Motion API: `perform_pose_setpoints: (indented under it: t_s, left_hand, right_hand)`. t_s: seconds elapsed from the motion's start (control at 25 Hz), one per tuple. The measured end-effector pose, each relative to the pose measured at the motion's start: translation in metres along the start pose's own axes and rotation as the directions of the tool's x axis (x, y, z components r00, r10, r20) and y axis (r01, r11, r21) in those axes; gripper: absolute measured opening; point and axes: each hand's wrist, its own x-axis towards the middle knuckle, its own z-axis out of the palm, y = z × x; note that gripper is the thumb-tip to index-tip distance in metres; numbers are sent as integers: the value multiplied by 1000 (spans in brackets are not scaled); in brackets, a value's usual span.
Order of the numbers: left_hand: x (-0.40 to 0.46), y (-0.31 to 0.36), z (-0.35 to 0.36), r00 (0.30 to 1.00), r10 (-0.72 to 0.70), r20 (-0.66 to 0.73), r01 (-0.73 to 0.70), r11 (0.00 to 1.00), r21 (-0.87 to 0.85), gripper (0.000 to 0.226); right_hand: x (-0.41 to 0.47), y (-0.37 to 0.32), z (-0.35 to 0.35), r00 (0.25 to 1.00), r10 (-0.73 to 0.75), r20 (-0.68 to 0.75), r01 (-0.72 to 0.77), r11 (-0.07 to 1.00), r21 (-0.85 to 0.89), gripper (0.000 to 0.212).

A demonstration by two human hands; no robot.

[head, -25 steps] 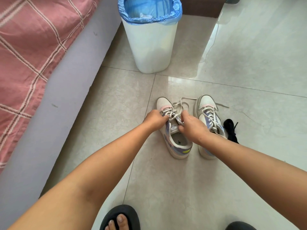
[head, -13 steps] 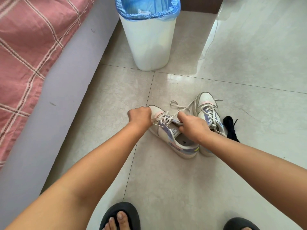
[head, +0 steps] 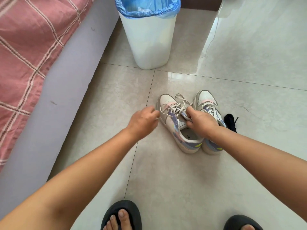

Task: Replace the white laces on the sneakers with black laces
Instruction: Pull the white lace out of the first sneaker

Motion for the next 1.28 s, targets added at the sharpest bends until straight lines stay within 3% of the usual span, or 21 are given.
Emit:
perform_pose_setpoints:
  t_s: [0.04, 0.12, 0.28, 0.36, 0.44, 0.48, 0.56, 0.6, 0.68, 0.76, 0.84, 1.08, 1.2, 1.28]
  left_hand:
    - [5, 12, 5, 992, 119, -33, -118, 993, 26, 22]
    - [16, 22, 15, 973, 228, -24, -222, 963, 152, 8]
    - [32, 25, 20, 952, 235, 197, -286, 913, 291, 28]
    - [35, 23, 18, 946, 254, 200, -311, 885, 346, 27]
    - [29, 13, 9, 959, 164, 233, -257, 853, 454, 24]
    - [24, 3, 4, 946, 42, 322, -209, 837, 505, 26]
    - [15, -23, -4, 929, -110, 353, -136, 787, 602, 33]
    - [9, -32, -6, 933, -117, 339, -121, 787, 604, 34]
    - [5, -31, -4, 966, 47, 254, -182, 822, 540, 31]
    - [2, -13, 5, 977, 149, 151, -191, 929, 317, 20]
    - [4, 8, 14, 977, 183, 113, -202, 960, 192, 17]
    - [16, 20, 16, 966, 209, 152, -254, 878, 406, 25]
    - [13, 11, 22, 954, 248, 166, -296, 858, 419, 22]
    - [7, -5, 16, 966, 160, 204, -246, 815, 524, 19]
  right_hand:
    - [0, -1, 0, 1000, -7, 2, 7, 1000, -1, 18]
    - [1, -2, 0, 1000, -23, -3, 23, 1000, -7, 16]
    - [2, -2, 3, 1000, -25, -6, 25, 1000, -5, 15]
    - [2, -1, 3, 999, -38, 3, 38, 999, -9, 15]
    - [4, 1, 1, 999, -34, 7, 34, 999, -22, 16]
    - [4, 3, 0, 1000, -28, 10, 29, 999, -26, 17]
    - [4, 2, 1, 999, -44, 6, 44, 999, -28, 16]
    - [4, 0, 2, 998, -65, 10, 65, 997, -41, 14]
    - [4, -5, 3, 994, -106, 31, 108, 990, -88, 16]
    - [4, -9, 4, 991, -127, 48, 132, 986, -98, 16]
    - [4, -10, 5, 991, -125, 40, 129, 987, -96, 13]
    - [3, -11, 7, 991, -128, 34, 131, 987, -95, 17]
    - [3, -10, 6, 991, -126, 40, 129, 988, -85, 18]
    - [2, -10, 4, 993, -113, 39, 116, 991, -72, 13]
